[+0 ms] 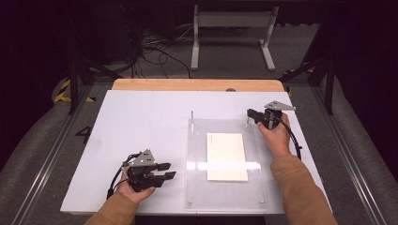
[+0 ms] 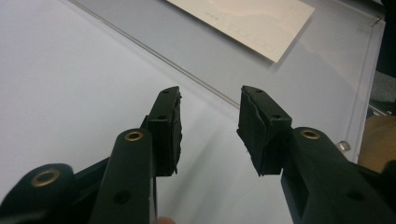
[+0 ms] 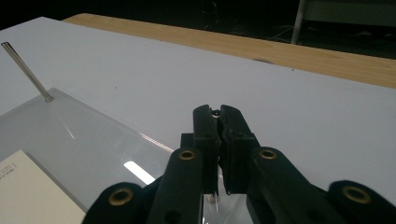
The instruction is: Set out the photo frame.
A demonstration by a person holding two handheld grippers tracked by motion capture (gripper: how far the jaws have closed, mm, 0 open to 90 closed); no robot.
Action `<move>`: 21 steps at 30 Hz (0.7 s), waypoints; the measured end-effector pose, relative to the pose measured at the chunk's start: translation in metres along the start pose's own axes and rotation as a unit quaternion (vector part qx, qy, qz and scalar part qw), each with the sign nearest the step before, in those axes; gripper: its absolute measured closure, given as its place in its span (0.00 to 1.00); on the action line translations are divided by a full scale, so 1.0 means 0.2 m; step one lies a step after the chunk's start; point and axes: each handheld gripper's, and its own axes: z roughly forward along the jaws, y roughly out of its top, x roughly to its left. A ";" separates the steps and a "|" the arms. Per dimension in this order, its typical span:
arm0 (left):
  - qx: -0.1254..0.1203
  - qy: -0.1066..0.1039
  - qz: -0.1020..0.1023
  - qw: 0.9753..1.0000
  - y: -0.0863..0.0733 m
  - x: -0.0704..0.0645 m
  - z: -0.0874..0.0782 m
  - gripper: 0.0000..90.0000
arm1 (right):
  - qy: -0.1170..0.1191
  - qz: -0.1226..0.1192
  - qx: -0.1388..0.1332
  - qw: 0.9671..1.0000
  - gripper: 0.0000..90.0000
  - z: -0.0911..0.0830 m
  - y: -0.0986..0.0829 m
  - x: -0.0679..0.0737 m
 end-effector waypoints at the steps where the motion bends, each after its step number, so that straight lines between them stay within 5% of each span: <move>1: -0.002 0.000 -0.001 1.000 0.00 0.00 0.00 0.66 | 0.005 0.010 -0.002 1.000 0.95 0.00 0.00 -0.01; 10: -0.003 0.002 0.004 1.000 0.01 -0.01 0.01 0.65 | 0.018 0.037 -0.016 0.999 0.95 0.04 -0.02 -0.04; 18: -0.012 0.021 0.032 0.999 0.01 -0.02 0.02 0.55 | 0.021 0.065 -0.013 0.998 0.95 0.07 -0.01 -0.06; 21: -0.014 0.028 0.061 0.998 0.01 -0.05 0.03 0.54 | 0.019 0.065 -0.011 0.998 0.95 0.07 -0.01 -0.06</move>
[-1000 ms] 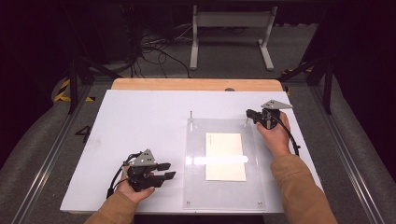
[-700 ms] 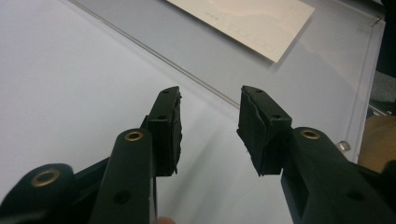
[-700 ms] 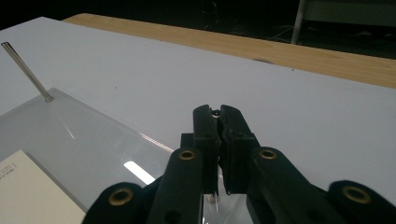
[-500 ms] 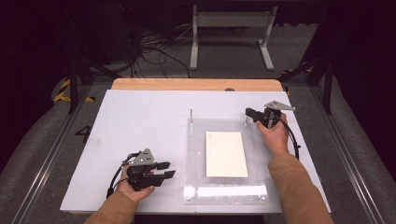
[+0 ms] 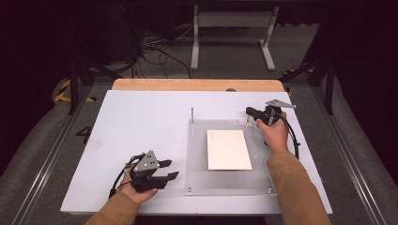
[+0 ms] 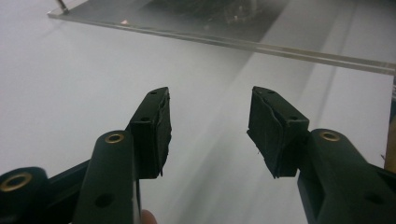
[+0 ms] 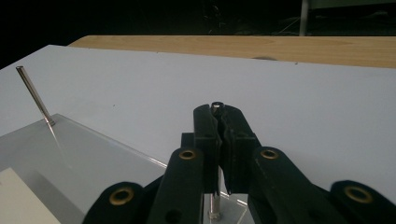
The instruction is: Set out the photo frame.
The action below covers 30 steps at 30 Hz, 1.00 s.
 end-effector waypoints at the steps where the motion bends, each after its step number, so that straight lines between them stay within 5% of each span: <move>1: -0.001 0.001 0.006 1.000 0.00 -0.01 0.01 0.53 | 0.000 0.001 0.000 1.000 0.95 0.00 0.00 0.00; 15: -0.036 0.010 0.070 0.997 0.02 -0.07 0.05 0.49 | -0.002 0.016 0.007 1.000 0.95 0.01 0.00 0.00; 21: -0.064 0.025 0.107 0.992 0.03 -0.09 0.07 0.42 | -0.003 0.020 0.009 1.000 0.95 0.02 0.00 0.00; 30: -0.103 0.012 0.150 0.983 0.06 -0.11 0.09 0.37 | -0.007 0.021 0.014 1.000 0.95 0.02 0.01 0.00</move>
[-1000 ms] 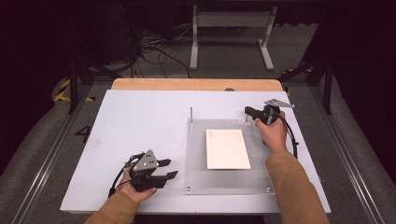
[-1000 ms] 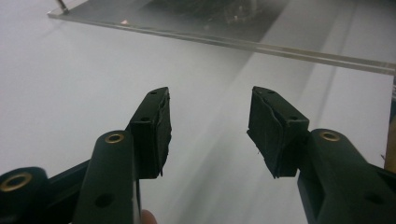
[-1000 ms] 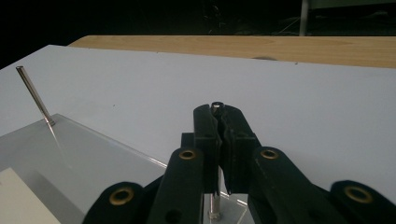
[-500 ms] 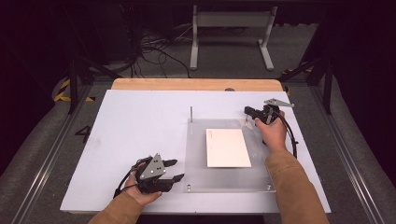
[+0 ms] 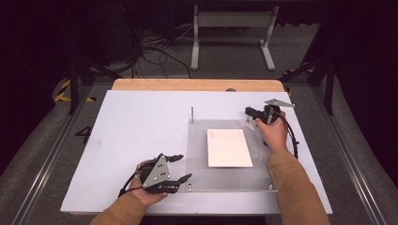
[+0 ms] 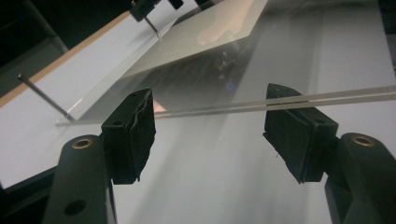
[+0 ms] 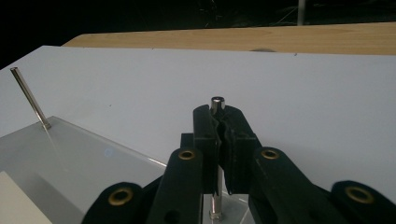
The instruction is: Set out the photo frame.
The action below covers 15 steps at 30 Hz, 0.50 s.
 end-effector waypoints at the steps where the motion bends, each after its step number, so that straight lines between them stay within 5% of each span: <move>1: -0.004 -0.002 -0.001 1.000 0.00 0.00 0.01 0.36 | 0.000 0.002 0.001 1.000 0.95 0.00 0.00 0.00; 10: -0.018 -0.017 0.007 1.000 0.00 0.01 0.07 0.34 | 0.002 0.004 0.009 1.000 0.94 0.01 0.00 0.00; 15: -0.025 -0.007 0.012 1.000 -0.01 0.04 0.12 0.33 | -0.002 0.002 0.019 1.000 0.94 0.02 0.00 0.01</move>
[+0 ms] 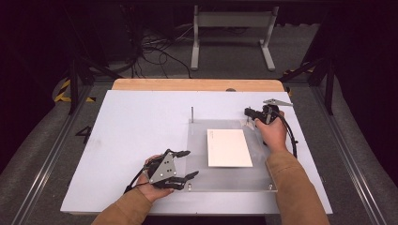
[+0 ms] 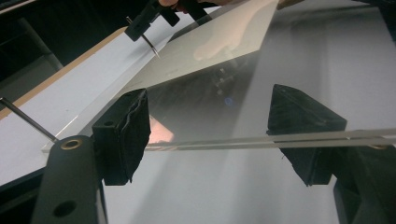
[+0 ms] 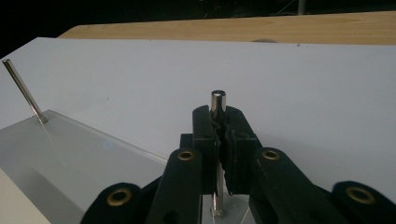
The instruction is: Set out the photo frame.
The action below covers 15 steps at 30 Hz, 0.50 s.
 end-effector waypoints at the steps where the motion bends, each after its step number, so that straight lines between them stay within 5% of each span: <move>1: 0.000 0.000 0.000 1.000 0.00 0.00 0.00 0.33 | -0.001 0.000 0.002 1.000 0.94 0.00 0.00 0.00; 9: -0.002 0.015 0.026 1.000 0.01 -0.01 0.01 0.49 | -0.007 -0.005 0.011 1.000 0.94 0.01 0.00 0.01; 15: -0.010 0.022 0.022 0.999 0.02 -0.01 0.00 0.55 | -0.004 -0.001 0.012 1.000 0.93 0.01 0.00 0.01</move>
